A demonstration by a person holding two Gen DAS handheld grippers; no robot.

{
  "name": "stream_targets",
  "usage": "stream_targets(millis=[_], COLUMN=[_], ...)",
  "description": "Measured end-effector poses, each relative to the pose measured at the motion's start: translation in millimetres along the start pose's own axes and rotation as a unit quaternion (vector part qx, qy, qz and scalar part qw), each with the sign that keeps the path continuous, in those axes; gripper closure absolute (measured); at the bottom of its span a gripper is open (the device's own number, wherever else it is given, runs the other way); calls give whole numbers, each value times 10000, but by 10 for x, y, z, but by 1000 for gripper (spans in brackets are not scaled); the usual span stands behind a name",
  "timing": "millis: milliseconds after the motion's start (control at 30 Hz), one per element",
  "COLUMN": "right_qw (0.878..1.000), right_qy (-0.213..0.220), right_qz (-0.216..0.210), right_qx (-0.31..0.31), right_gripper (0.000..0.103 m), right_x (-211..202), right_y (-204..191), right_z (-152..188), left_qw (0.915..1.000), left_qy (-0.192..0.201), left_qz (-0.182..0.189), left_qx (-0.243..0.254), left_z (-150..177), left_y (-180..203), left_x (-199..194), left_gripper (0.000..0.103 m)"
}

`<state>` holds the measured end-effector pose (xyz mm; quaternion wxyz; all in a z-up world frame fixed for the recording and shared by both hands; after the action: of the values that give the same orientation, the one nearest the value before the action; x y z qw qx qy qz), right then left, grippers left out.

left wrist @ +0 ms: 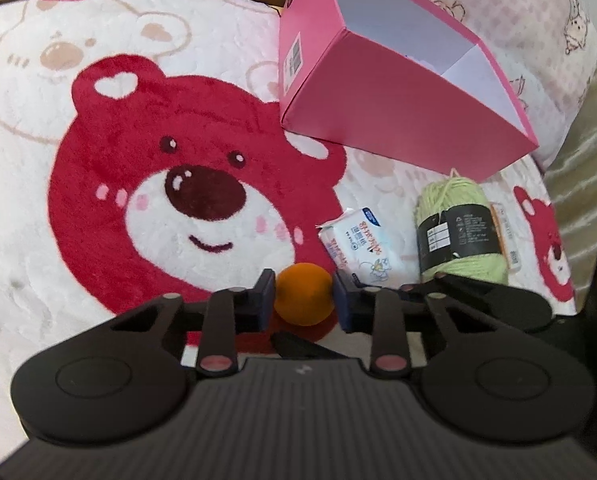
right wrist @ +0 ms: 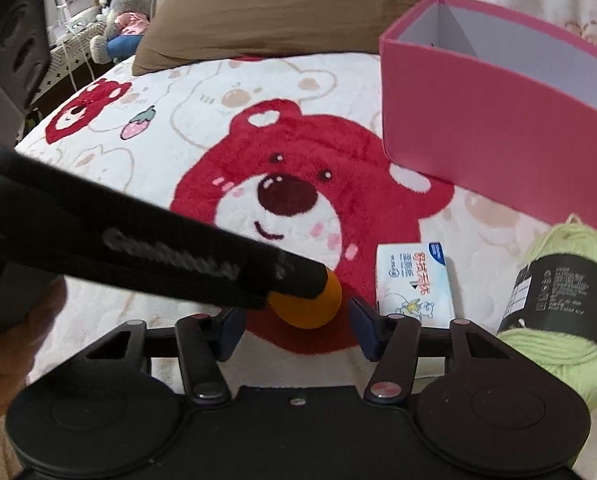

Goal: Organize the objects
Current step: 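Lower the left gripper onto the orange ball and close, then lift the orange ball with the left gripper and carry it into the box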

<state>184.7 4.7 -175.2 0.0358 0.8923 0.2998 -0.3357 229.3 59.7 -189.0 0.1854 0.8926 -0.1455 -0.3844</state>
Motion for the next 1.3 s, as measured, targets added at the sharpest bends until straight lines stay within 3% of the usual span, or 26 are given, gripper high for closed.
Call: stream_targets(millis=[167, 933, 1133, 1300], right_qw=[9996, 9998, 10000, 9999], right_qy=[-108, -159, -9, 46], right_qz=[29, 71, 36, 31], right_qx=[242, -17, -93, -100], right_gripper=[61, 62, 62, 62], right_x=[71, 6, -135, -241], right_y=[72, -19, -66, -89], right_z=[44, 90, -2, -46], left_qw=[10000, 9984, 9977, 9978], left_qy=[-12, -9, 184, 85], left_qz=[-22, -176, -79, 46], left_qx=[53, 543, 642, 649], left_z=[19, 104, 35, 10], left_y=[17, 146, 254, 308], left_x=[2, -129, -308, -394], left_gripper=[75, 76, 76, 76])
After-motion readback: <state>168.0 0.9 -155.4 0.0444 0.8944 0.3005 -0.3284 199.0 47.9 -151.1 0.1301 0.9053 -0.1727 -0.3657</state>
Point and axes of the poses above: each gripper's, at about its wrist camera, not at the fingertips, and x roughly the way its jaws point, y to its right, z to its underside, the point moved 9 cm from there along x, roughly the way its jaws point, and after that the axes turned 14 degrees about y, right-handed, at the moved point
